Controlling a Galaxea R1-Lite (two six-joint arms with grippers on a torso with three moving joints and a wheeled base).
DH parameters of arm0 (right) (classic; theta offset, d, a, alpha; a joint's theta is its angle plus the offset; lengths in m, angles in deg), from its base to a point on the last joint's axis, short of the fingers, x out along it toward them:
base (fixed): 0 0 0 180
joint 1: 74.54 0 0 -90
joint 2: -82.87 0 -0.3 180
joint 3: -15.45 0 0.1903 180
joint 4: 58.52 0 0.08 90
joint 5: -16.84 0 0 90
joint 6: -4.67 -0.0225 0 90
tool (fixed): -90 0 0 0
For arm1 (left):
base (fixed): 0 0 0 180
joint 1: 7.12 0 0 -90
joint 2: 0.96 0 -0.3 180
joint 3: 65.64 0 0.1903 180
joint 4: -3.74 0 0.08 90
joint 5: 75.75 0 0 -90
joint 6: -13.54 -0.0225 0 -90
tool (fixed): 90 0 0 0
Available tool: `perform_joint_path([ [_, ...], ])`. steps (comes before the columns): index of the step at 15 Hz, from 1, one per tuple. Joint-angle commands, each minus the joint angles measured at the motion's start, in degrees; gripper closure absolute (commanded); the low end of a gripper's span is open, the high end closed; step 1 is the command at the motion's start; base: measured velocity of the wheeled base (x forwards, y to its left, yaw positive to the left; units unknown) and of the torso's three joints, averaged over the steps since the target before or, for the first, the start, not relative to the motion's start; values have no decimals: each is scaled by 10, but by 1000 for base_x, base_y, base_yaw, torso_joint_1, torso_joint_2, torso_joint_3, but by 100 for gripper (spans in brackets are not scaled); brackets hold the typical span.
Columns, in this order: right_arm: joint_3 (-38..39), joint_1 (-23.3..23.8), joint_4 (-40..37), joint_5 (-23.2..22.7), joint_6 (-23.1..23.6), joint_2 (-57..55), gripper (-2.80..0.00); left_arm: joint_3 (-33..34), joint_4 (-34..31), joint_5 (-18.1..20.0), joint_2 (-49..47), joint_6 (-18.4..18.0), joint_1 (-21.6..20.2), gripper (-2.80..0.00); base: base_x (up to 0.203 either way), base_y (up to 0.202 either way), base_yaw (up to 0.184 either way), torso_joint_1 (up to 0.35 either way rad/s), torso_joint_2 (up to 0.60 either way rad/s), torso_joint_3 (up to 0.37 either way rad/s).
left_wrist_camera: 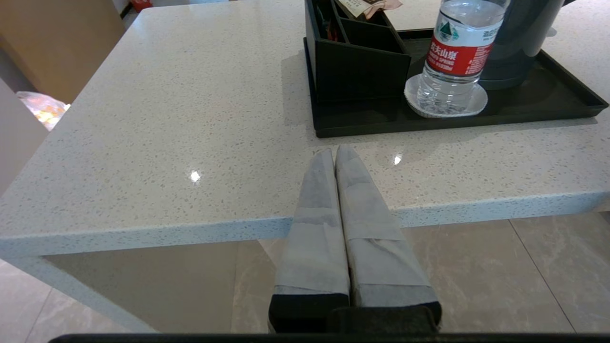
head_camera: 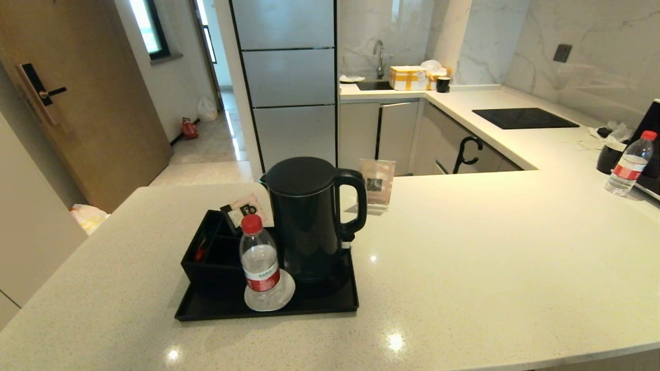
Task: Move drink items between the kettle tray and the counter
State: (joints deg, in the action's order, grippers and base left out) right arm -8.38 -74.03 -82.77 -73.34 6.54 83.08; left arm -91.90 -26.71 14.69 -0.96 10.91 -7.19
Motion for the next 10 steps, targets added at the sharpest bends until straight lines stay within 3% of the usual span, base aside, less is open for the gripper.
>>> perform_joint_path([
  [1,5,0,11,-1,2,-2,0,0,0,0,0,0,0,0,0,0,0,0,0,0],
  [7,5,0,8,2,-10,-2,0,0,0,0,1,0,1,0,0,0,0,0,0,0],
  [8,5,0,9,6,-35,-2,0,-1,0,0,1,0,1,0,0,0,0,0,0,0],
  [10,5,0,10,8,-38,-2,0,0,0,0,0,0,1,0,0,0,0,0,0,0],
])
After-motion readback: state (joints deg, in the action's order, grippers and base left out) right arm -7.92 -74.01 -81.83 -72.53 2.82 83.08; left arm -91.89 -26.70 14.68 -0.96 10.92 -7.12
